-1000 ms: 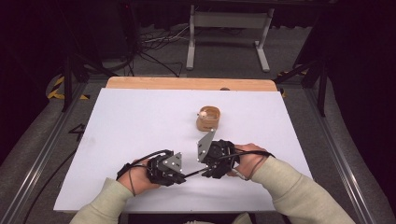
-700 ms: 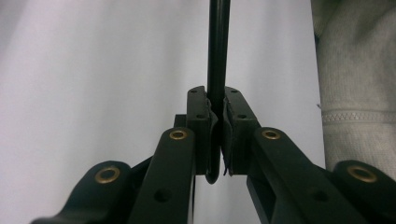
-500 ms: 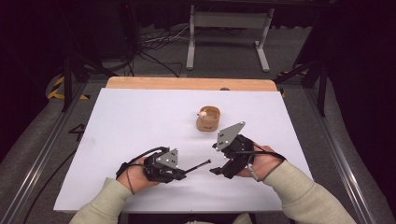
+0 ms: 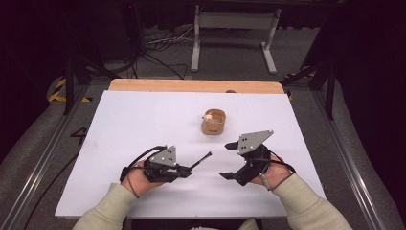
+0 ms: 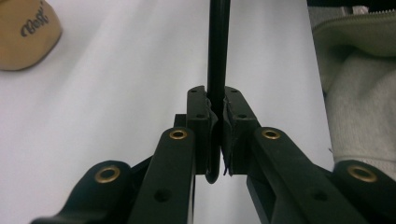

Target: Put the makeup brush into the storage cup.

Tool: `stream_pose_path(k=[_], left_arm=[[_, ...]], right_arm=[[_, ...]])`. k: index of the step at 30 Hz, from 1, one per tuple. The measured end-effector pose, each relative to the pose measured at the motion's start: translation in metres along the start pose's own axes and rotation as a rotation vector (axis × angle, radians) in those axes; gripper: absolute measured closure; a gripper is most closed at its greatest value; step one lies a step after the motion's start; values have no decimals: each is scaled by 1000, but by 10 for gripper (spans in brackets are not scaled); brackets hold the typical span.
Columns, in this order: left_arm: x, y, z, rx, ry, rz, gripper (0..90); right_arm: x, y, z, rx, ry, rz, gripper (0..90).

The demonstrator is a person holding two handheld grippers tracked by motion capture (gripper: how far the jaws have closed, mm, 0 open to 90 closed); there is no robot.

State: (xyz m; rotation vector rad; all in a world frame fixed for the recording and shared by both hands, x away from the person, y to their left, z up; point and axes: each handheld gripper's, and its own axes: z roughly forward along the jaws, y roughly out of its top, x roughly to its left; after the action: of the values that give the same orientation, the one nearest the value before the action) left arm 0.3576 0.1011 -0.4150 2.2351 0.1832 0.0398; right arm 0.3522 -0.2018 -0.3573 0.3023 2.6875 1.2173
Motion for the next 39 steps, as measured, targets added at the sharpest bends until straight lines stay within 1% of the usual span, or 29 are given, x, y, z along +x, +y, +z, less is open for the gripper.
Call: stream_pose_path(k=[1, 2, 5, 7, 9, 11, 15, 17, 19, 21, 22, 23, 25, 26, 27, 28, 31, 36, 39], left_arm=[[0, 0, 0, -9, -5, -6, 831], [0, -1, 0, -15, 2, -7, 831], [0, -1, 0, -40, 22, -12, 831], [1, -1, -1, -69, 33, -21, 831], [1, -1, -2, -94, 43, -31, 831], [3, -2, -2, -119, 53, -35, 831], [4, -1, -1, -157, 59, -55, 831], [4, 0, -1, -174, 63, -58, 831], [3, 0, 0, -195, 69, -61, 831], [4, 1, 1, -218, 66, -66, 831], [4, 1, 1, -218, 66, -66, 831], [5, 0, 2, -234, 57, -73, 830], [5, -1, 4, -250, 47, -79, 830], [5, -1, 4, -250, 47, -79, 830], [6, -2, 5, -270, 49, -77, 830], [6, -3, 5, -278, 50, -77, 830], [7, -4, 7, -315, 46, -84, 830], [7, -7, 8, -376, 35, -103, 829], [6, -8, 10, -395, 44, -97, 829]], right_arm=[[0, -2, -1, -19, -5, 1, 112], [0, -3, -1, -33, -5, 2, 115], [-1, -9, -3, -86, -29, 17, 115], [-1, -11, -3, -113, -47, 26, 109], [0, -14, -4, -143, -57, 38, 89], [1, -16, -5, -185, -84, 42, 54], [2, -19, -6, -262, -125, 51, 22], [3, -20, -6, -289, -121, 60, 10], [4, -21, -4, -320, -133, 55, 3], [5, -21, -2, -337, -134, 65, 0], [5, -21, -2, -337, -134, 65, 0], [6, -22, 0, -359, -140, 70, 0], [7, -22, 2, -366, -144, 74, 0], [7, -22, 2, -366, -144, 74, 0], [7, -22, 2, -372, -149, 73, 0], [8, -22, 3, -384, -162, 70, 0], [9, -21, 5, -389, -174, 78, 0], [10, -21, 9, -418, -173, 100, 6], [10, -19, 11, -442, -168, 108, 15]])
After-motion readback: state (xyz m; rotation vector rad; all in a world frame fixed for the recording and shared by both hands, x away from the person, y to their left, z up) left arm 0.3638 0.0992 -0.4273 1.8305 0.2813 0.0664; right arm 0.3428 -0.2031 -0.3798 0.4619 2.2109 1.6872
